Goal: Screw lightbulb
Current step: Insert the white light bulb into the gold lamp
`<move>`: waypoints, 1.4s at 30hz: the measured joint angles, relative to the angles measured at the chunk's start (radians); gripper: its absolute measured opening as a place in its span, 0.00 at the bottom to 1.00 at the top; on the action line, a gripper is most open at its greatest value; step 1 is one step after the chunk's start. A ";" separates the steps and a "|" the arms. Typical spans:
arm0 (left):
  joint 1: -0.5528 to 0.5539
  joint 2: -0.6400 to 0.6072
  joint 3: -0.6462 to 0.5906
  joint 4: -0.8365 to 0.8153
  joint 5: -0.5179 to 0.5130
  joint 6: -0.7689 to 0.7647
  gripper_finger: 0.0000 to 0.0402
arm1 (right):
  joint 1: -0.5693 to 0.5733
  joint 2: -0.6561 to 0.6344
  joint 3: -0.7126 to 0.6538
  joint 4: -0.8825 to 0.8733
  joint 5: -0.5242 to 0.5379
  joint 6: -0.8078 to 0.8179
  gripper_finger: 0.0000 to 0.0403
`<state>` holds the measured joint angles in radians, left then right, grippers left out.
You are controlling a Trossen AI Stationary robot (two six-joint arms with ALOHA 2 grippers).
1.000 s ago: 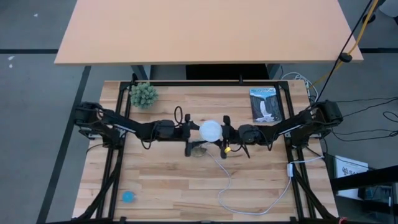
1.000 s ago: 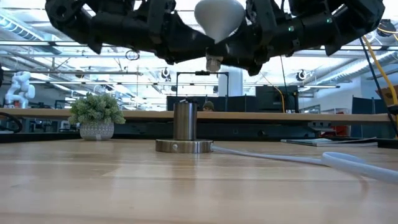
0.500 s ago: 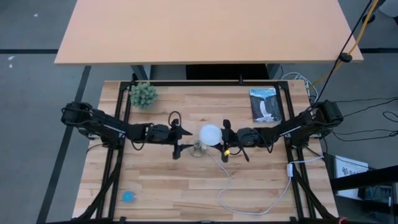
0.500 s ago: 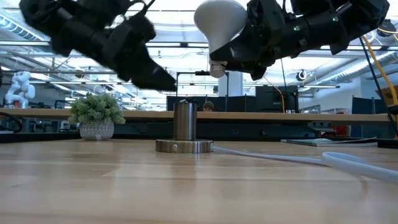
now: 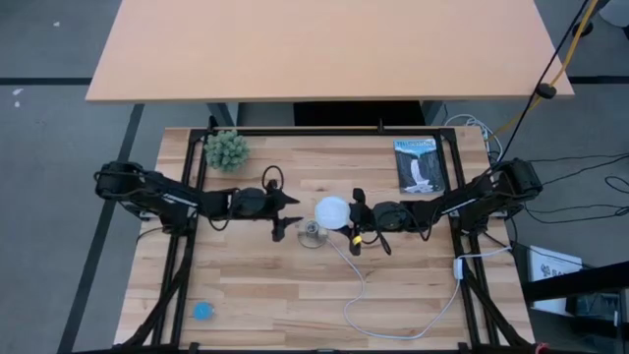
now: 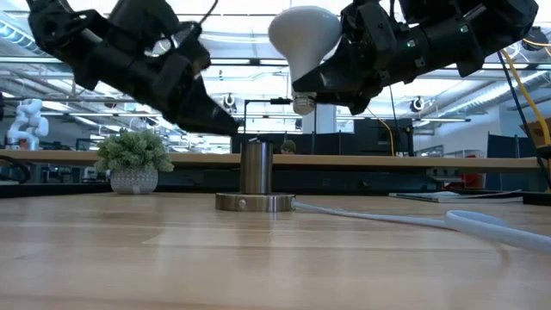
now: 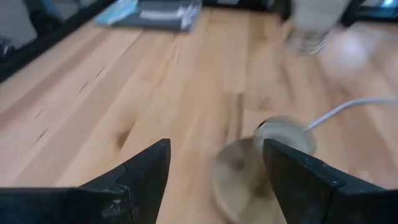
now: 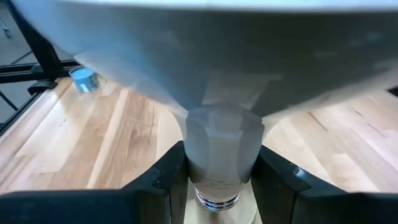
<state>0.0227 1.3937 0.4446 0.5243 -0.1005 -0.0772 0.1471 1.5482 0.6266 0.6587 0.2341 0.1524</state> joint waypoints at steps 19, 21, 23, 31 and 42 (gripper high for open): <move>0.078 0.000 0.000 -0.016 -0.041 0.065 0.64 | -0.048 0.001 -0.001 -0.010 0.000 -0.004 0.32; 0.077 0.000 0.000 -0.020 -0.019 0.058 0.64 | -0.060 0.001 -0.001 -0.003 0.001 -0.006 0.32; 0.066 0.004 0.000 -0.030 0.018 0.036 0.64 | -0.073 0.001 -0.001 0.014 0.000 -0.007 0.32; -0.022 0.126 0.000 0.001 0.032 -0.173 0.64 | -0.084 0.001 -0.001 0.042 -0.058 0.002 0.32; -0.097 0.282 0.015 0.244 -0.002 -0.176 0.64 | -0.071 0.000 -0.001 -0.020 -0.106 0.019 0.32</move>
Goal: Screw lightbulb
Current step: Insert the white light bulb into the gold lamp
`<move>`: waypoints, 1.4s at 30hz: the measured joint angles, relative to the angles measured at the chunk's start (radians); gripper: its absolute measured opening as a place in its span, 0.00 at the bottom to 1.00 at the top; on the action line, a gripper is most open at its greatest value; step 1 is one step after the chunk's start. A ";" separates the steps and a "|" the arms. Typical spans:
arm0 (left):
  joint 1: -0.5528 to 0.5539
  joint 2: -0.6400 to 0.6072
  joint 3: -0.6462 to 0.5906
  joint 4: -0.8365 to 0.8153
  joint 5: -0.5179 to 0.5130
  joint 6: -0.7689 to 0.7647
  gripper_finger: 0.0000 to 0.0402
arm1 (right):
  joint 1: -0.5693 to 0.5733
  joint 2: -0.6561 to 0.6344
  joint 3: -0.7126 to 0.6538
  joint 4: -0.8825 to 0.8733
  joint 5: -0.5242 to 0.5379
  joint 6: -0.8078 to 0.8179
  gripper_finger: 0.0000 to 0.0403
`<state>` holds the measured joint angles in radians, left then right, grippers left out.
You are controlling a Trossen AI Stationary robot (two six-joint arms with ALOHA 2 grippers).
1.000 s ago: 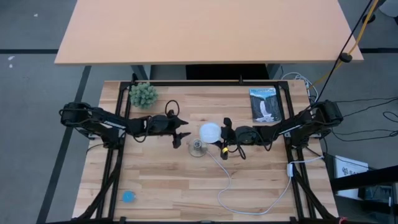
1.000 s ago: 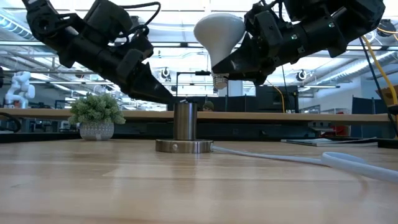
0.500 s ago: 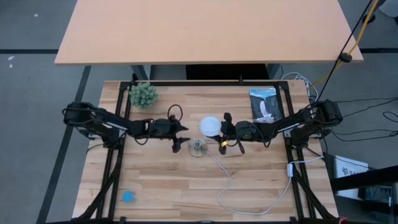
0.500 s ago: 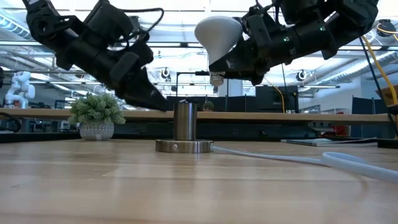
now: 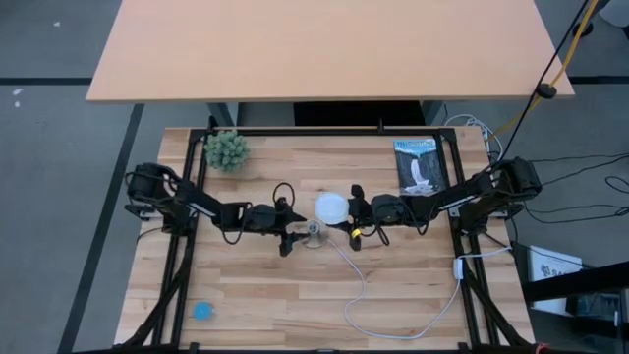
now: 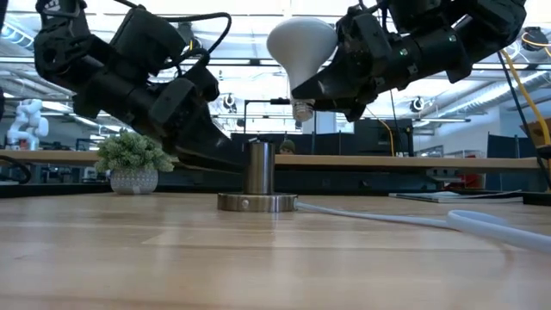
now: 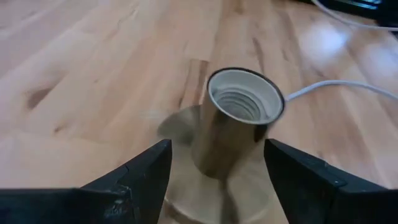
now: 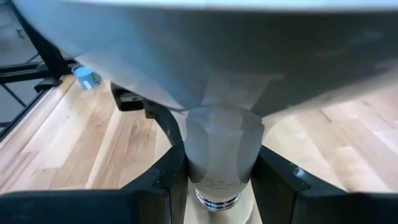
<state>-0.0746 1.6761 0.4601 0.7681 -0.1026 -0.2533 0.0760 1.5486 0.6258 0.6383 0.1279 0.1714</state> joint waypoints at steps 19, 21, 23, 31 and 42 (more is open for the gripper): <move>0.056 0.256 0.226 0.009 -0.009 0.075 0.64 | -0.098 0.002 0.000 -0.071 -0.045 -0.075 0.32; 0.056 0.256 0.226 0.009 -0.009 0.077 0.64 | -0.094 0.009 0.000 -0.042 -0.053 -0.075 0.32; 0.056 0.256 0.226 0.006 -0.009 0.079 0.64 | -0.084 0.028 -0.001 0.018 -0.053 -0.072 0.32; 0.056 0.256 0.226 0.005 -0.009 0.080 0.64 | -0.060 0.119 -0.140 0.424 -0.006 -0.029 0.32; 0.056 0.256 0.226 0.015 -0.007 0.079 0.65 | -0.061 0.123 -0.154 0.350 0.001 -0.026 0.32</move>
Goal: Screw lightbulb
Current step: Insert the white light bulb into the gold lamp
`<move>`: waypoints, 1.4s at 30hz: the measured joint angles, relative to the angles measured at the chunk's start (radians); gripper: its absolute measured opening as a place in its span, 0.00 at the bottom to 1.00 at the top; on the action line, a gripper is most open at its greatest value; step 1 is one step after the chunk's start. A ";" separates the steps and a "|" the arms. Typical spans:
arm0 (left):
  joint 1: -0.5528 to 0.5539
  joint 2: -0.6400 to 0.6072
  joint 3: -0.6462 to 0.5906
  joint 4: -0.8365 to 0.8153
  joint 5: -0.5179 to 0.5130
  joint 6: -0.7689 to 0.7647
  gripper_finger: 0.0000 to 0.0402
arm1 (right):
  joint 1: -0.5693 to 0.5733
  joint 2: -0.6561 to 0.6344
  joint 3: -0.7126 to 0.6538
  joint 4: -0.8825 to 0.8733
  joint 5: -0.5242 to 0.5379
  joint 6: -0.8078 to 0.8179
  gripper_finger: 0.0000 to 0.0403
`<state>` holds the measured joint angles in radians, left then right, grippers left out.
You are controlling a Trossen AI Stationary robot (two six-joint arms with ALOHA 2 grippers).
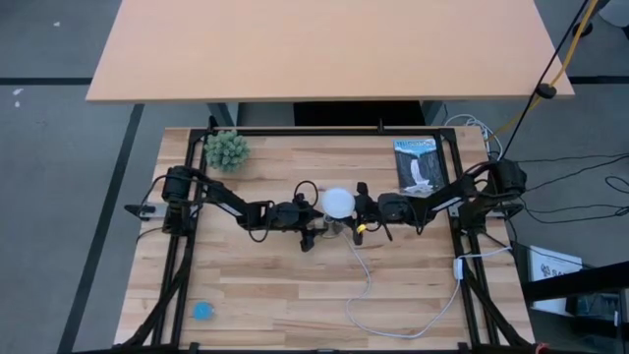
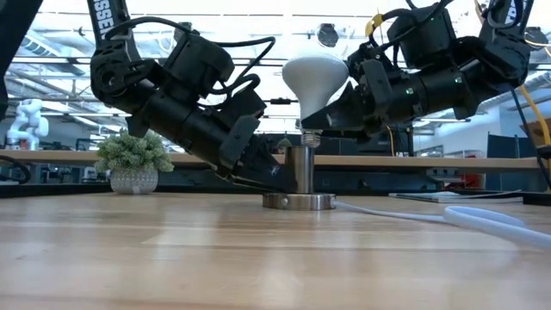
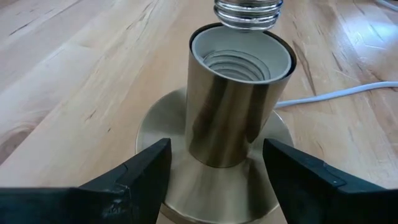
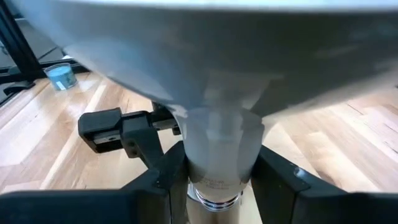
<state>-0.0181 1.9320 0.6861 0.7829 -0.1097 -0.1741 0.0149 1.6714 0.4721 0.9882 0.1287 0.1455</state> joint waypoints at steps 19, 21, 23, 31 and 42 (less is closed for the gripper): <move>0.000 0.000 -0.001 0.004 -0.030 0.000 0.65 | 0.005 0.016 0.015 -0.028 -0.027 0.000 0.37; 0.000 0.000 -0.001 0.004 -0.031 -0.001 0.65 | 0.013 0.017 0.015 -0.028 -0.025 -0.009 0.36; 0.000 0.000 -0.001 0.004 -0.031 0.000 0.65 | 0.015 0.017 0.015 -0.031 -0.024 -0.025 0.36; 0.000 -0.002 -0.001 0.003 -0.032 0.031 0.65 | 0.012 0.016 0.015 -0.079 -0.019 -0.010 0.39; 0.012 -0.156 -0.002 -0.048 -0.006 0.151 0.65 | 0.012 0.016 0.015 -0.085 -0.022 -0.003 0.39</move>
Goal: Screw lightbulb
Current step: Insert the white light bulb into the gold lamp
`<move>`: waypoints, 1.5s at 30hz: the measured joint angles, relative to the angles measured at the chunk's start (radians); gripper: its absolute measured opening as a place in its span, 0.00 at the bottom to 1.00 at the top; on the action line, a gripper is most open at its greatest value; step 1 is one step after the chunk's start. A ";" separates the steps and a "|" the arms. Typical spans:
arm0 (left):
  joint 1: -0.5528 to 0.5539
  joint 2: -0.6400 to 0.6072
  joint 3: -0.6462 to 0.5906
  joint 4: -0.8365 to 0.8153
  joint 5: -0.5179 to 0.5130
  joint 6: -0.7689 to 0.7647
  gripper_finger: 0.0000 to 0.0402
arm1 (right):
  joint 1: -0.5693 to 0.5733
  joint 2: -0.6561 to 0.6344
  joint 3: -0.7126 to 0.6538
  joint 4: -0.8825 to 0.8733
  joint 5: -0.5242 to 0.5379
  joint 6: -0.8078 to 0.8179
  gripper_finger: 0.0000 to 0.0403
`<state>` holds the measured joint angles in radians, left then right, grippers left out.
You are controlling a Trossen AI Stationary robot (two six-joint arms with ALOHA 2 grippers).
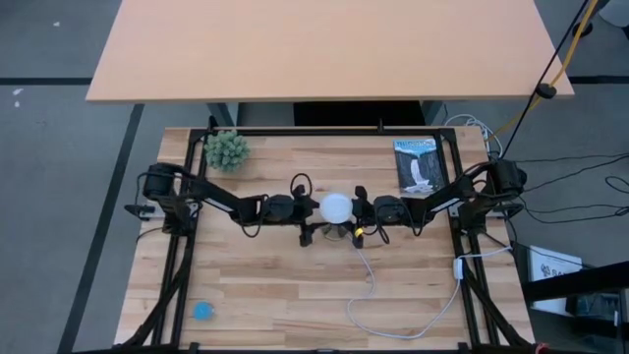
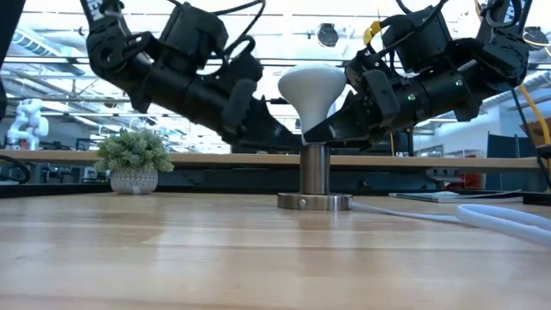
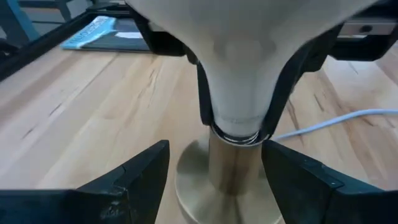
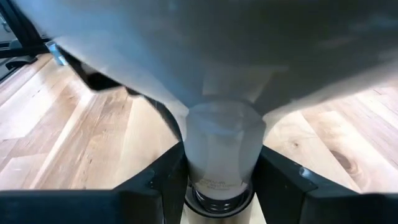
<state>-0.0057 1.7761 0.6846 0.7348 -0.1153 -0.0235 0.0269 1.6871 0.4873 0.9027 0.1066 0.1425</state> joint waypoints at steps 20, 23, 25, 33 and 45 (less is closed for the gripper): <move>0.048 -0.113 0.000 -0.057 0.131 -0.011 0.65 | 0.000 0.000 0.000 -0.011 0.000 -0.027 0.39; 0.049 -0.113 0.001 -0.030 0.140 -0.015 0.65 | 0.000 0.000 0.000 -0.014 0.001 -0.031 0.39; 0.049 -0.113 0.004 -0.035 0.140 -0.015 0.65 | 0.000 -0.001 0.000 -0.015 0.001 -0.031 0.39; 0.048 -0.113 0.027 -0.055 0.155 -0.016 0.64 | 0.000 -0.001 0.000 -0.017 0.002 -0.053 0.39; 0.048 -0.113 0.034 -0.067 0.161 -0.030 0.64 | 0.000 -0.018 0.000 -0.054 -0.001 -0.053 0.49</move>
<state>0.0425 1.6634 0.7185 0.6673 0.0459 -0.0532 0.0273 1.6687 0.4873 0.8488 0.1057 0.0891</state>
